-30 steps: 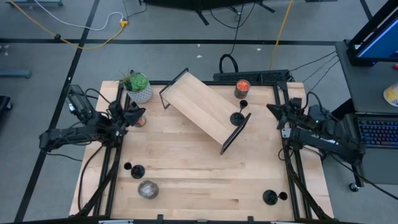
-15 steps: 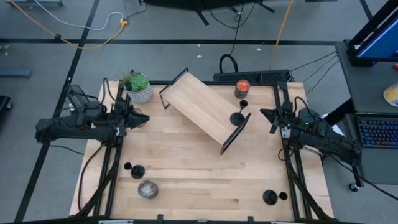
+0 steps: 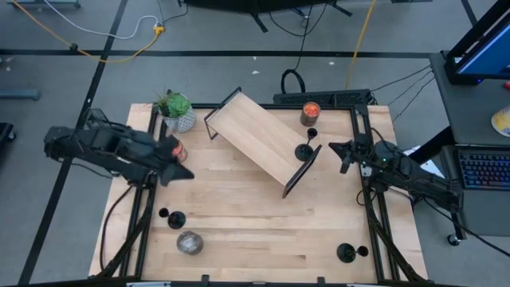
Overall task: Pick & Place candle stick holders
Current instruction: Put the left black candle holder on the shelf
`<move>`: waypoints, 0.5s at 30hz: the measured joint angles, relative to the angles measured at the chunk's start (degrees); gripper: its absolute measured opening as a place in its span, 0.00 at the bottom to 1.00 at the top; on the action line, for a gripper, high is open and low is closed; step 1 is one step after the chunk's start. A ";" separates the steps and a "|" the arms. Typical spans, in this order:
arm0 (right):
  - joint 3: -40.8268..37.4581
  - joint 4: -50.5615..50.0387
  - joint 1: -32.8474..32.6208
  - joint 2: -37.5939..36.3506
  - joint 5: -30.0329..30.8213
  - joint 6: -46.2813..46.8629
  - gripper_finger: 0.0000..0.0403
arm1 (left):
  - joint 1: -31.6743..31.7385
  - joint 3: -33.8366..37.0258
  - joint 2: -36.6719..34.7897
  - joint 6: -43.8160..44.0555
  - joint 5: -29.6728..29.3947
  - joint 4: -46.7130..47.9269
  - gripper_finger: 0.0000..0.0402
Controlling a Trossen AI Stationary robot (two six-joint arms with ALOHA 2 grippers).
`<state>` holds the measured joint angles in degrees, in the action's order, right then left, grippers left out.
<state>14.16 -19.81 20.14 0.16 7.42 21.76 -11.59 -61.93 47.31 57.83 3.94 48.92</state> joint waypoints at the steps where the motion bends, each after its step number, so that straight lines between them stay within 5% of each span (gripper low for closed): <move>1: -0.11 0.00 0.00 0.01 -0.02 -0.10 0.00 | -0.99 -1.50 1.72 1.84 0.76 2.66 0.18; 7: -0.18 1.05 0.00 0.02 -1.14 -4.44 0.00 | -6.74 -9.54 9.68 11.22 3.86 16.40 0.18; 15: -0.18 1.73 0.02 0.00 -6.08 -5.92 0.00 | -13.28 -12.55 11.65 23.49 3.55 26.01 0.18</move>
<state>13.98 -18.08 20.16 0.16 1.34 15.84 -24.87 -74.48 58.96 81.32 7.48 74.93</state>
